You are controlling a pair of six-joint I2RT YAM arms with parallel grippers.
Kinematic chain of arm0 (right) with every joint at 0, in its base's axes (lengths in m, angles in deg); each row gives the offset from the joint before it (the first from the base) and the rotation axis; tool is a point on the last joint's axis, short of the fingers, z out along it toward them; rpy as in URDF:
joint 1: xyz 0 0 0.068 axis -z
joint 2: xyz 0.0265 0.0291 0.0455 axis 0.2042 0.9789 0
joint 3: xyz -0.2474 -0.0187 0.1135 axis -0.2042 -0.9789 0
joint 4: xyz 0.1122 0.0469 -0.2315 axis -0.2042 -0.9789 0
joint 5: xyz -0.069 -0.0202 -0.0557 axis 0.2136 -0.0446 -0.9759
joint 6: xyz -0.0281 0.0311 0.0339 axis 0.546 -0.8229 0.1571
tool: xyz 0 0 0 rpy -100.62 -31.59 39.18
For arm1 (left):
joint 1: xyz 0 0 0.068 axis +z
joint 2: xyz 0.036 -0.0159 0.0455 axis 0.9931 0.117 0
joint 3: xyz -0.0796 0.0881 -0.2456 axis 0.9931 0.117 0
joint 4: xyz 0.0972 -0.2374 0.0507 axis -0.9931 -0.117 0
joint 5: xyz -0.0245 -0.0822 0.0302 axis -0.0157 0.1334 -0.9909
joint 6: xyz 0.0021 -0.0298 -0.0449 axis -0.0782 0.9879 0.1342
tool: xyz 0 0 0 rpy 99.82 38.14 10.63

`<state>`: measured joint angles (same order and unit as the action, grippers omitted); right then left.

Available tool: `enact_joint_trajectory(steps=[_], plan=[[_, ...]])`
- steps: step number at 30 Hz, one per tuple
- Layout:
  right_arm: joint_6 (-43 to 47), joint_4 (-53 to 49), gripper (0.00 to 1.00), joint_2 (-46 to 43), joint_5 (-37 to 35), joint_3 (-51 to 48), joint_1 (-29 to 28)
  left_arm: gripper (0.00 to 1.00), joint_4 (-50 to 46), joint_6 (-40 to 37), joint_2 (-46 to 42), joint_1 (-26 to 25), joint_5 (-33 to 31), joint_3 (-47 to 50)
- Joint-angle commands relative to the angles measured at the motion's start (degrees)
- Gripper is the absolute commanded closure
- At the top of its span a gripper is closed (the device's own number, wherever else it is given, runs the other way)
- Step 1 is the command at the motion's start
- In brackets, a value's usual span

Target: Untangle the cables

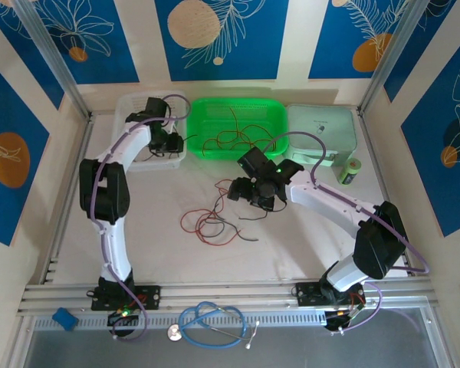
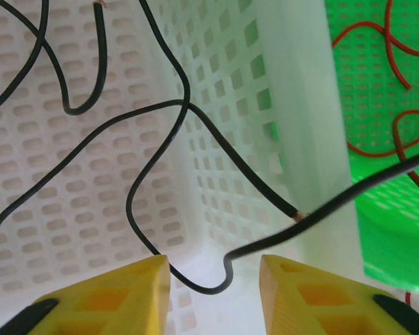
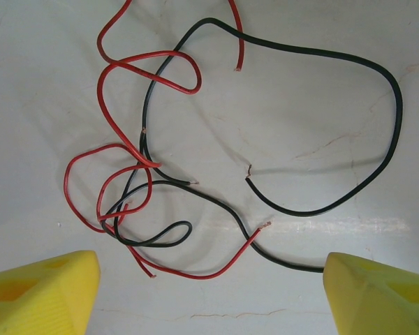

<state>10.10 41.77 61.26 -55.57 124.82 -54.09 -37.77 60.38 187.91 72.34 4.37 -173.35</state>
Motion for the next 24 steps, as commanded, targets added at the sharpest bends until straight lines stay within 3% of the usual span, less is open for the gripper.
enact_joint_trajectory(steps=[1, 4, 10, 18, 24], plan=[[-1.23, -0.89, 0.17, -2.05, -0.33, -0.86, 0.12, 0.67, 1.04, -0.45, 2.91, 0.15, -2.62, -2.38], [-1.37, -0.87, 0.17, -2.08, -0.2, -0.77, 0.03, 0.75, 1.41, -0.48, 4.69, 0.2, -3.85, -3.79], [-1.34, -0.93, 0.17, -1.99, -0.33, -0.56, 0.01, 1.0, 3.23, -0.89, 5.61, 0.58, -7.27, -4.12], [-1.15, -0.47, 0.17, -0.29, 0.4, 0.31, 0.07, 1.0, 2.88, 5.94, -0.8, 3.67, -12.51, -0.69], [-0.62, -0.58, 0.18, 1.48, 1.22, 1.52, -0.45, 1.0, -4.85, 9.25, 4.96, 9.56, -12.05, -8.77]])
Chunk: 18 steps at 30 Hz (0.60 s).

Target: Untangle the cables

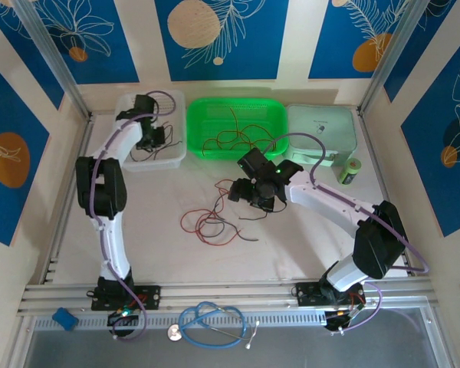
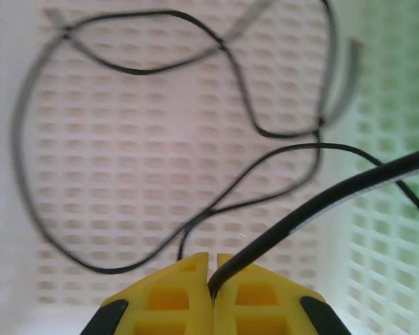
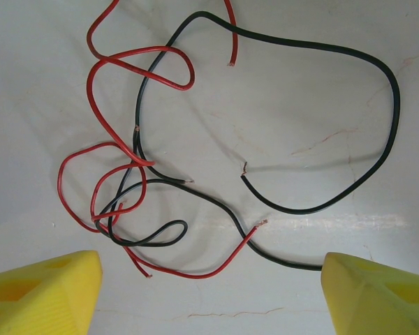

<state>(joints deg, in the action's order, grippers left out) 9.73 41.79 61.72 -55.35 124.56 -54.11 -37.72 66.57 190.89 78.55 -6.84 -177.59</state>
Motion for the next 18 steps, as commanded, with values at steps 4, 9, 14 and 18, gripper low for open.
enact_joint_trajectory(steps=[4, 9, 14, 18], plan=[[-0.34, -0.68, 0.18, 1.5, 1.12, 2.05, -0.7, 0.87, -10.47, 3.48, 9.62, 5.84, 0.41, -14.64], [-0.45, -1.17, 0.18, 1.76, 0.81, 2.7, -0.91, 0.46, -12.1, 2.35, 13.78, 5.89, 4.93, -22.0], [-0.25, -1.42, 0.18, 2.34, 0.94, 3.63, -0.96, 0.32, -10.61, 0.43, 10.53, 4.57, 7.12, -22.45], [-0.01, -1.72, 0.18, 3.06, 1.03, 4.48, -1.48, 0.29, -11.5, -1.08, 7.15, 4.03, 5.82, -23.93]])
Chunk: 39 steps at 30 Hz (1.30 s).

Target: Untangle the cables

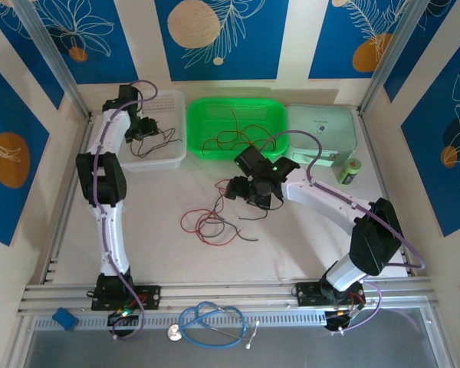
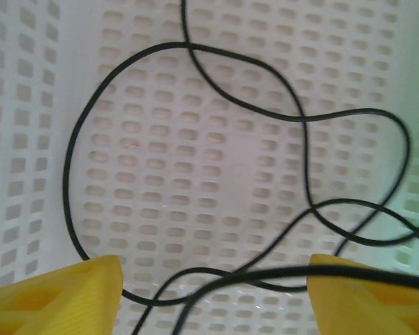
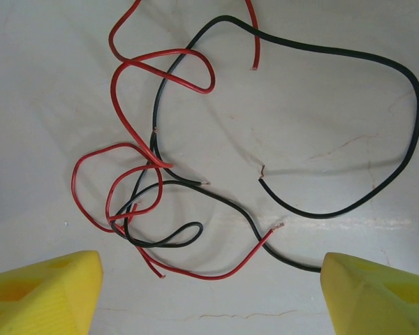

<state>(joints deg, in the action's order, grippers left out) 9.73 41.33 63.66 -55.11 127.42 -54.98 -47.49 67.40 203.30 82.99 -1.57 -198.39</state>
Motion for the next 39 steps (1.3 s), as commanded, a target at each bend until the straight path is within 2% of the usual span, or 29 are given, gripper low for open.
enact_joint_trajectory(steps=[1, 6, 11, 14, 22, 28, 35, 39], plan=[[0.06, -1.3, 0.18, 1.26, 0.79, 1.87, -0.73, 0.28, -2.03, -2.2, -5.99, -0.5, -0.36, -3.59], [0.08, -1.57, 0.18, 1.49, 0.6, 2.41, -1.6, 0.23, -4.3, -4.03, -6.96, -0.33, -6.48, -8.18], [-0.19, -2.49, 0.18, 0.85, -0.3, 2.2, -2.4, 0.25, -7.83, -3.9, -2.62, 0.03, -6.46, -14.37], [-0.67, -2.72, 0.18, -0.11, -0.88, 1.49, -2.59, 0.3, -7.5, -3.0, -2.85, -0.16, -4.95, -12.19], [-2.32, -3.92, 0.18, -1.35, -1.99, -0.15, -2.75, 0.3, 2.15, -2.32, -20.06, -1.89, -0.51, 7.22], [-2.97, -1.51, 0.22, 3.87, -0.44, 1.06, -4.08, 0.29, 3.47, 0.4, -34.83, -4.08, 1.76, 21.5], [-0.57, 0.75, 0.27, 9.99, -2.89, 2.81, -7.19, 0.3, 13.63, 5.77, -50.96, -10.41, 3.97, 45.01], [2.58, 3.99, 0.32, 12.02, -4.46, 4.34, -7.3, 0.3, 17.75, 7.9, -58.86, -15.26, 0.16, 54.37]])
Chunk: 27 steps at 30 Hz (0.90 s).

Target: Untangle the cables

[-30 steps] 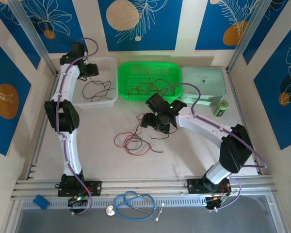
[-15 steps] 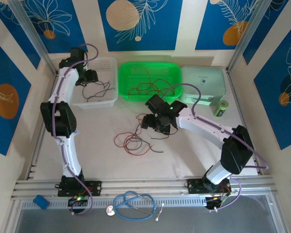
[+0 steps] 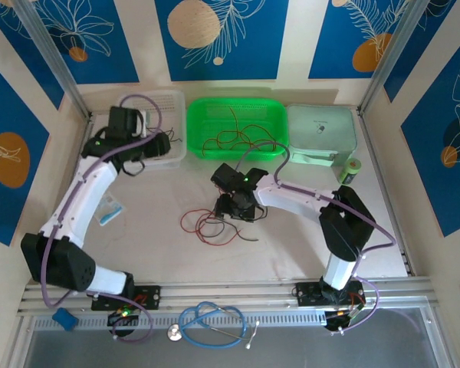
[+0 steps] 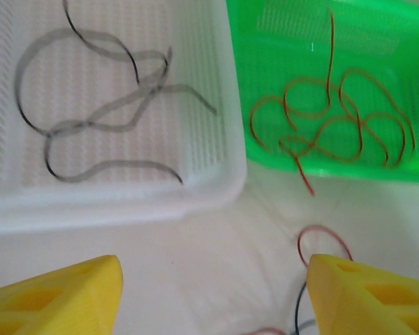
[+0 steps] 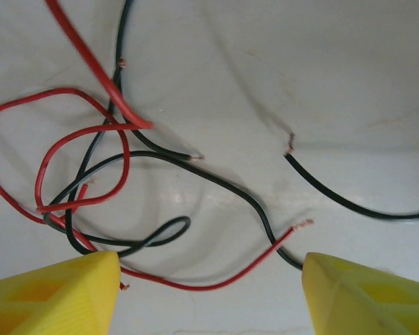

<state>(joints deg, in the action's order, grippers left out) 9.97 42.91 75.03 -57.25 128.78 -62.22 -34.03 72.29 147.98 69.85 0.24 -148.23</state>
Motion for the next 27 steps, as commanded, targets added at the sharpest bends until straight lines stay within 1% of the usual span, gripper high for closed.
enact_joint_trajectory(steps=[1, 5, 9, 12, 15, 19, 23, 27], plan=[[2.79, 2.02, 0.33, 0.89, -3.21, 3.71, -0.02, 0.3, 4.7, 3.4, -5.36, -3.22, -2.28, 5.97], [2.92, -0.28, 0.36, -0.03, -5.54, 4.22, 1.29, 0.3, 4.67, 4.56, -11.22, -4.46, -2.72, 11.5], [3.28, 3.41, 0.4, -2.19, -1.62, 2.38, 4.55, 0.3, 2.43, 4.18, -14.05, -4.46, -4.56, 13.46], [5.5, 4.15, 0.41, -1.07, 0.13, 4.99, 6.01, 0.3, 1.78, 4.14, -15.06, -4.42, -4.89, 14.18], [9.83, 1.81, 0.45, 2.89, 0.2, 10.52, 6.96, 0.3, 1.53, 4.23, -15.41, -4.5, -4.64, 14.46], [19.67, -0.46, 0.48, 9.48, 1.91, 17.91, 8.63, 0.3, 1.1, 4.11, -15.59, -4.48, -4.78, 14.28], [29.51, -7.19, 0.5, 17.54, 3.72, 28.21, 9.82, 0.3, 0.64, 4.04, -15.6, -4.52, -4.7, 13.99], [36.22, -14.25, 0.52, 24.86, 3.45, 37.62, 9.83, 0.3, 0.31, 4.05, -15.56, -4.47, -4.54, 13.82]])
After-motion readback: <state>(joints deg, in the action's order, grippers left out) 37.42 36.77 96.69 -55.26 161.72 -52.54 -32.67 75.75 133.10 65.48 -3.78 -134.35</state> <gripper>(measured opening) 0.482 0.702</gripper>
